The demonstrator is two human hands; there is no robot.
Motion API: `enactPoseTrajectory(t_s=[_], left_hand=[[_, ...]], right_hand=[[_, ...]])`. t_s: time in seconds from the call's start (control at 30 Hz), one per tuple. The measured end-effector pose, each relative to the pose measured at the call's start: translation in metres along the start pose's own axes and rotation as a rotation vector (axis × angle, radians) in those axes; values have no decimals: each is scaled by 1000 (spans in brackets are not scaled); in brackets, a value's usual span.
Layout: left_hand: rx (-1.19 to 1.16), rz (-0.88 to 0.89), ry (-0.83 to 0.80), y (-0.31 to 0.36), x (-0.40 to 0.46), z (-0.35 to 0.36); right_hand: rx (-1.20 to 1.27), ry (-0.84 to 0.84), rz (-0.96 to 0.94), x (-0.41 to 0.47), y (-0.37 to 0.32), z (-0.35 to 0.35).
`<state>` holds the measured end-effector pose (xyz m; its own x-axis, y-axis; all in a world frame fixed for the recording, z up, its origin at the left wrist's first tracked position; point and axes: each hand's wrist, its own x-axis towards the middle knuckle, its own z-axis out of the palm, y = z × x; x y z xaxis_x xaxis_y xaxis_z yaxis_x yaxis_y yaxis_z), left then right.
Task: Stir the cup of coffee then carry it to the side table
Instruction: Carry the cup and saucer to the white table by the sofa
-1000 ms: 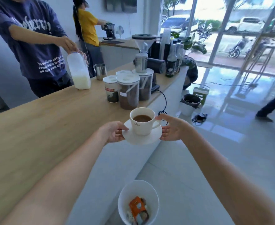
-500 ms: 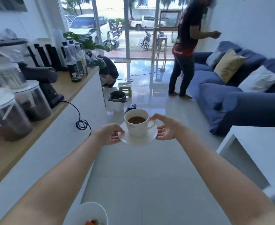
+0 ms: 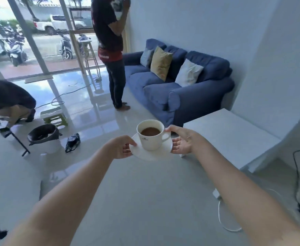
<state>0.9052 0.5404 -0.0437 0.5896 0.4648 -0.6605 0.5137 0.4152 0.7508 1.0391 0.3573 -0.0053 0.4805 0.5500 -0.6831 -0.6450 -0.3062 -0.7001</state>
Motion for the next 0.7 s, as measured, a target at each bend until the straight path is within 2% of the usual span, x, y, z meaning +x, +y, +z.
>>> enactPoseTrajectory(t_s=[0.43, 0.7], left_hand=[[161, 4, -233, 127, 161, 151], [256, 36, -285, 207, 238, 237]], right_hand=[[173, 202, -31, 84, -117, -136], [227, 272, -58, 130, -196, -207]])
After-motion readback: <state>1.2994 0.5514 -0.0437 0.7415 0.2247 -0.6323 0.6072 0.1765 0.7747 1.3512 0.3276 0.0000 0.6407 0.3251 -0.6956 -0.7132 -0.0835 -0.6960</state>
